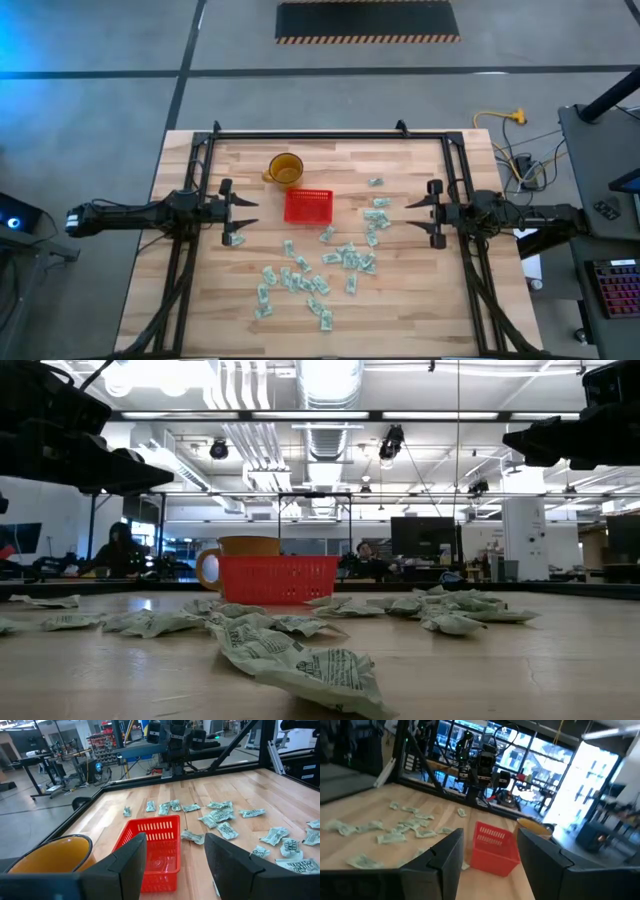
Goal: Pick and place Stevia / Truvia into bins
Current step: Put the gray stevia packet into the red basket
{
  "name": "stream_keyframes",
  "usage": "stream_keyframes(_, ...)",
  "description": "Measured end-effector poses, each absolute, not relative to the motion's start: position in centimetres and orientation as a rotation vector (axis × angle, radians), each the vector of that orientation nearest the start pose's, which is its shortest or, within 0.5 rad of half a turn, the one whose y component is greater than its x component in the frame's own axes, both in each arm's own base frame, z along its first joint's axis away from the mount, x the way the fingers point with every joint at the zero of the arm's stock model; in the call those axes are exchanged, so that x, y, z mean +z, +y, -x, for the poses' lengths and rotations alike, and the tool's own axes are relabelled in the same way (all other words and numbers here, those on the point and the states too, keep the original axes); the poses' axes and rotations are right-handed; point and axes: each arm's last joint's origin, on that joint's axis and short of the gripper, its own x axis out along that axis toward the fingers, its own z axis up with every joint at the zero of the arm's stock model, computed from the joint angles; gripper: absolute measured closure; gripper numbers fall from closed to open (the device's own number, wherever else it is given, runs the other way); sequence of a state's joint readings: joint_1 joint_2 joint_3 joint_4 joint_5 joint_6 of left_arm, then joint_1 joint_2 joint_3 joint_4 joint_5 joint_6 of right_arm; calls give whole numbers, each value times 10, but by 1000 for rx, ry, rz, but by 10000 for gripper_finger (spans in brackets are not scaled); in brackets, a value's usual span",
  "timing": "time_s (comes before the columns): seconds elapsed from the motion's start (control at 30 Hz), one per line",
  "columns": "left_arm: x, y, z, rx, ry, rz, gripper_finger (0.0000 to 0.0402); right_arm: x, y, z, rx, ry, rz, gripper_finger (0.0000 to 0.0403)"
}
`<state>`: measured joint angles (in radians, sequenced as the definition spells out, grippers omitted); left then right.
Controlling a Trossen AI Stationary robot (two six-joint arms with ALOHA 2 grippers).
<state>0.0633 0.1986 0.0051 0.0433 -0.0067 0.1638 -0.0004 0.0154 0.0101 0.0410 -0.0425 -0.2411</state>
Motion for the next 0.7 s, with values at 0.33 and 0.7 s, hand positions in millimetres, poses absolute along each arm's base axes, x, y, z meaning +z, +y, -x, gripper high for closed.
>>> stream_keyframes(0.33,153,7,-109,57,155,-159,217,170,1,-98,44,-37,-89,227)
stream_keyframes(0.7,154,7,-109,68,134,16,217,189,-2,-95,-62,-240,-87,227)
